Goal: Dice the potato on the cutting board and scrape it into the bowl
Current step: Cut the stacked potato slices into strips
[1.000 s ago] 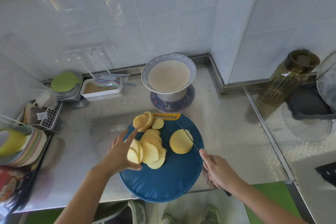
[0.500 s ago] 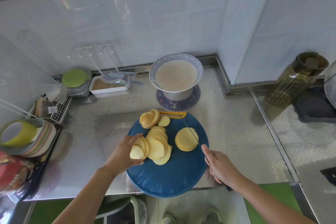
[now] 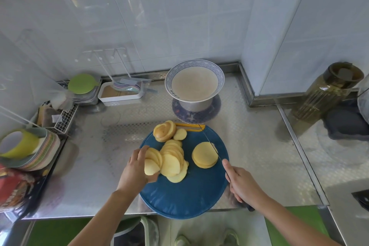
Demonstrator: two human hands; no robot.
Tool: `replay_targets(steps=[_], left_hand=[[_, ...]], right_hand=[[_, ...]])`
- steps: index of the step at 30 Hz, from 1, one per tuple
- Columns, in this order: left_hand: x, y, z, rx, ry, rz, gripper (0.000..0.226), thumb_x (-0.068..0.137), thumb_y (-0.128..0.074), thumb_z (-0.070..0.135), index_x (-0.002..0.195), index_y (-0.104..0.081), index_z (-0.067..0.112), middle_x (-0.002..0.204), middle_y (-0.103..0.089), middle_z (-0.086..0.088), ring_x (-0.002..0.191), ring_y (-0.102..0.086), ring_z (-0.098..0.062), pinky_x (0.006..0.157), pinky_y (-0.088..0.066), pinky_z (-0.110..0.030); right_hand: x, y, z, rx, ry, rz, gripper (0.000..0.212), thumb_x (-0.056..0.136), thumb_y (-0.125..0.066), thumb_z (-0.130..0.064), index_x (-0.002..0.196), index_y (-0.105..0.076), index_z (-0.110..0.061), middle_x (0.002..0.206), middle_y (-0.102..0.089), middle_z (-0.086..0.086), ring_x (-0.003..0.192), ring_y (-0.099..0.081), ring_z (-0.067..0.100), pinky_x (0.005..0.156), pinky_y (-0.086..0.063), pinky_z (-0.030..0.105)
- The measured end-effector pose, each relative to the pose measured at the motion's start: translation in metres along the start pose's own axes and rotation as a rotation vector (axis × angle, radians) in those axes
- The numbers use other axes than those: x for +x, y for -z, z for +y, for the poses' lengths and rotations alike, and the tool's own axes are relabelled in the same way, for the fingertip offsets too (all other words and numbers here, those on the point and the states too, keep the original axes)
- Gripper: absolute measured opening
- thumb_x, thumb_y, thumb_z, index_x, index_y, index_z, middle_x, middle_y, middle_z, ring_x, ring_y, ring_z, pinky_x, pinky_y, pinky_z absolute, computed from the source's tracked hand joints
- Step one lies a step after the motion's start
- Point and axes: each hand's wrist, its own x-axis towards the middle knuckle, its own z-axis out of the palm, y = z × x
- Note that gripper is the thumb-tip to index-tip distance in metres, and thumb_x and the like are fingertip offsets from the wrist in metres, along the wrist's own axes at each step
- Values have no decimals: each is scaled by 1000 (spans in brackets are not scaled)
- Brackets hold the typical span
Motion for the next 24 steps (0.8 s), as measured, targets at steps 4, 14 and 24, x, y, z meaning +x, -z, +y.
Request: replay_targets(steps=[4,14,24], left_hand=[[9,13,15,-28,-6,61,95,66,-85,35,144,-35,15,132,-46,-7,110,-53,-29,75,-47,-31],[31,17,123,-7,-245,-166,91,71,-78,39,145,-28,25,141,-37,2,120,-48,-21,85,-41,-28],[48,-26,168,248,-194,-335,97,75,-74,45,150,-18,23,143,-35,-9,122,-46,-32,92,-48,-39]], right_hand=[[4,1,0,-4,2,1,59,98,-29,-62,69,-36,-10,43,-31,-3,30,-32,11,43,-32,27],[6,3,2,83,-18,17,58,100,-31,-58,67,-33,-10,45,-30,0,30,-29,14,42,-30,29],[4,13,10,149,-91,29,59,100,-30,-56,65,-38,-10,45,-38,3,31,-34,15,36,-31,24]])
